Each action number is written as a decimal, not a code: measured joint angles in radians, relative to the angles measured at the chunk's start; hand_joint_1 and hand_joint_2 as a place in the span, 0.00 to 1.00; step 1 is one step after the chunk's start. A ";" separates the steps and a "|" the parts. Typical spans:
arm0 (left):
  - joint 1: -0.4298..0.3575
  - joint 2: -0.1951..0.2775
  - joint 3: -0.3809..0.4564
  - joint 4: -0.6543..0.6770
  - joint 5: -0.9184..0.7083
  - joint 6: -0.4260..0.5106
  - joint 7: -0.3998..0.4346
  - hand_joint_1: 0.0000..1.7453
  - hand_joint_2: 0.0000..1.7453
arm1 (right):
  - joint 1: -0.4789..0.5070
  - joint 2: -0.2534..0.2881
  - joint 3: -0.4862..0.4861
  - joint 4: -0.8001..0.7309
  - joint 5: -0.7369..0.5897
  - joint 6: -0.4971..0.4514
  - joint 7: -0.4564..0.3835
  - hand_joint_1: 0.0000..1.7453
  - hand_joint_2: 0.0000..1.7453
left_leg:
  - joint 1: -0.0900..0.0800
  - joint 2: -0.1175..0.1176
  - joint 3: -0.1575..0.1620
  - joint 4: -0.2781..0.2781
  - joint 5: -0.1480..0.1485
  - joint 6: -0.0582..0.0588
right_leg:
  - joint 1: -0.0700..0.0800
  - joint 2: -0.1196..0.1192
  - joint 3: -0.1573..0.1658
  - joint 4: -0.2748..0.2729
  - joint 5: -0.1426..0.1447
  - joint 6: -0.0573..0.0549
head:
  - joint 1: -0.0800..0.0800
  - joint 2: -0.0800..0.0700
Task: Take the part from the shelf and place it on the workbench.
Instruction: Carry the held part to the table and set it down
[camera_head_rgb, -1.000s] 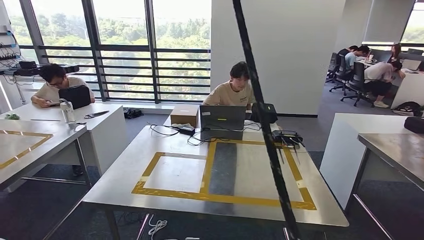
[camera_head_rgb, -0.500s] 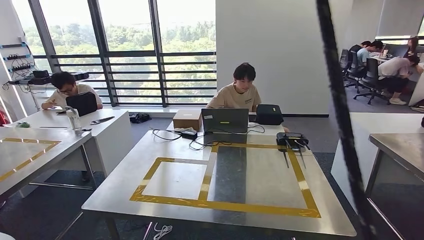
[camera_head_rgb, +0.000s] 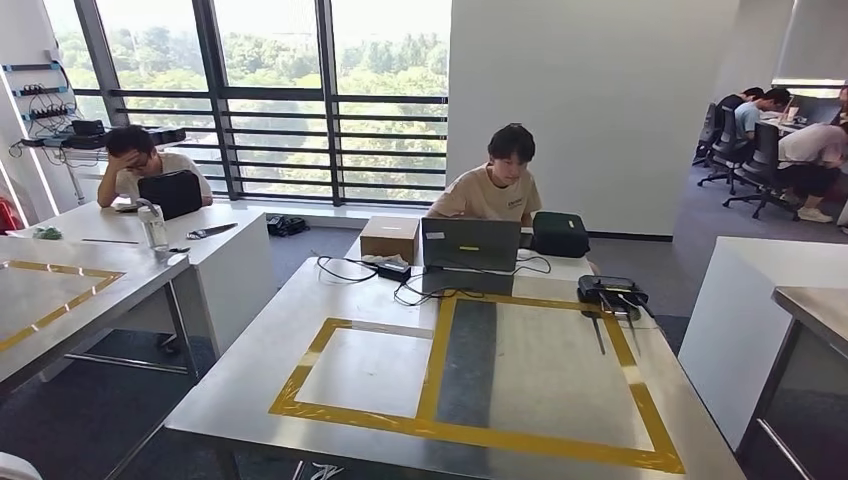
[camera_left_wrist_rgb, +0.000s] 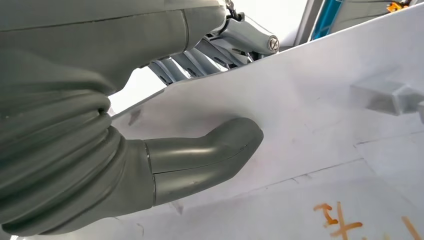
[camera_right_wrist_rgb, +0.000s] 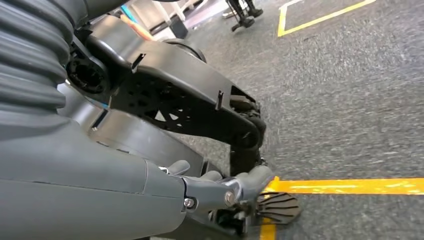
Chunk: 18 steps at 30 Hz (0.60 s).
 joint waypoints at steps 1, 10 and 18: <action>-0.001 0.000 0.000 0.001 0.000 0.000 0.000 1.00 1.00 | 0.001 0.000 0.000 0.000 0.000 0.000 0.001 0.00 1.00 | 0.000 -0.001 0.010 0.000 -0.010 0.002 | 0.000 0.001 -0.046 0.057 -0.022 0.003 | 0.001 0.000; 0.001 -0.004 -0.001 0.010 0.000 0.000 0.000 1.00 1.00 | 0.017 0.000 -0.001 0.000 -0.004 -0.005 0.004 0.00 1.00 | 0.000 -0.017 0.126 0.002 -0.111 -0.025 | 0.012 0.003 -0.114 -0.137 0.163 -0.020 | 0.002 0.000; 0.013 -0.014 -0.006 0.009 -0.017 0.000 -0.001 1.00 1.00 | 0.009 0.000 -0.008 0.000 -0.011 -0.008 0.009 0.00 1.00 | 0.005 -0.003 -0.057 0.254 -0.180 -0.050 | 0.008 0.006 -0.020 -0.160 0.107 -0.059 | -0.004 0.000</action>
